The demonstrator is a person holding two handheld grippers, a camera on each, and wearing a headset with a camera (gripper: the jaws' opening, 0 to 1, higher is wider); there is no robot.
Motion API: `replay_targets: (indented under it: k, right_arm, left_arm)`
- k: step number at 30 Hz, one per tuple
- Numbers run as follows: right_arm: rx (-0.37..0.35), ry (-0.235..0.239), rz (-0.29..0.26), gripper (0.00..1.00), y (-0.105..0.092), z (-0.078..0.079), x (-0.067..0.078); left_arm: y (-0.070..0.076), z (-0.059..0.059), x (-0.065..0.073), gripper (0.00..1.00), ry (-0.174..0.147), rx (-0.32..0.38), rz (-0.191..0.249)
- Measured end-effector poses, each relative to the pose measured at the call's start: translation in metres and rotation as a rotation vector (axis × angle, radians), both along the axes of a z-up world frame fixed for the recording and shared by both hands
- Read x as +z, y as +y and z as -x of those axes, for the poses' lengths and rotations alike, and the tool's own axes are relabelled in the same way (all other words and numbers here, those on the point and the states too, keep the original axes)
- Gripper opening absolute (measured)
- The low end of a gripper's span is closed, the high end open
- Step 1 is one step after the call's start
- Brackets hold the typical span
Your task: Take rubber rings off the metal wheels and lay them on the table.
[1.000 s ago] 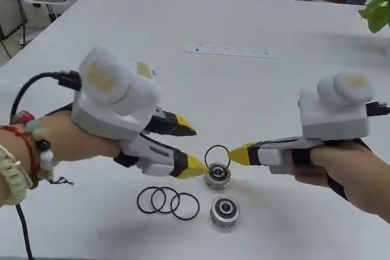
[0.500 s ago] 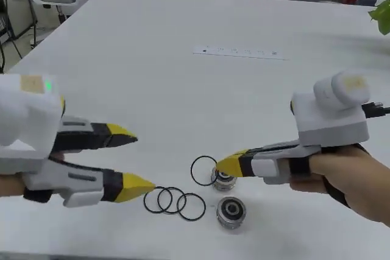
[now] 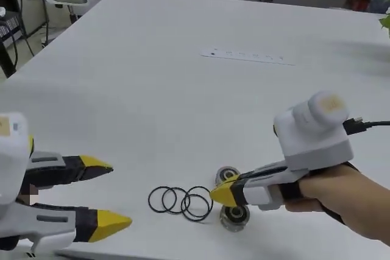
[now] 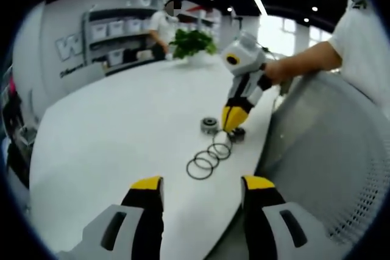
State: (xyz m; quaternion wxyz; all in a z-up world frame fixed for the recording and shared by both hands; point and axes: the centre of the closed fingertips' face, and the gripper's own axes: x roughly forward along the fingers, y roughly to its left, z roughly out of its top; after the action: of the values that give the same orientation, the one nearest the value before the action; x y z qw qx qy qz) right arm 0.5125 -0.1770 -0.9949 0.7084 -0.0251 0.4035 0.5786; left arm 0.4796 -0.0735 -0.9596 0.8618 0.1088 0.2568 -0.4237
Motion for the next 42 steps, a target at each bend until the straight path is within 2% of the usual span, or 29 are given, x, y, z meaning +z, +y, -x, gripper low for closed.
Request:
replay_targets:
  k: [5,11,21,27,33,36,38,42]
  right_arm:
    - [0.002,-0.010,0.027,0.00,-0.002,-0.002,-0.006]
    - [-0.014,-0.050,0.081,0.00,-0.008,-0.009,-0.015]
    - [-0.043,-0.079,0.097,0.02,-0.014,-0.018,-0.015]
    - [-0.031,-0.141,0.069,0.06,-0.016,-0.021,0.003]
    - [0.013,-0.238,0.057,0.22,-0.022,-0.021,0.028]
    - [0.021,-0.266,0.052,0.32,-0.025,-0.021,0.037]
    - [0.032,-0.280,0.030,0.38,-0.028,-0.018,0.047]
    - [0.039,-0.298,-0.047,0.42,-0.038,-0.011,0.070]
  left_arm:
    - [0.000,0.003,-0.002,0.53,0.010,0.005,0.003]
    - [0.002,0.005,-0.006,0.53,0.021,0.012,-0.005]
    - [0.004,0.005,-0.006,0.54,0.022,0.026,0.005]
    - [0.005,0.005,-0.006,0.56,0.023,0.033,0.014]
    - [0.004,0.003,-0.001,0.60,0.016,0.036,0.026]
    - [0.003,0.001,0.002,0.63,0.009,0.037,0.029]
    - [0.002,0.000,0.006,0.64,-0.004,0.037,0.033]
    - [0.000,-0.001,0.012,0.68,-0.013,0.039,0.049]
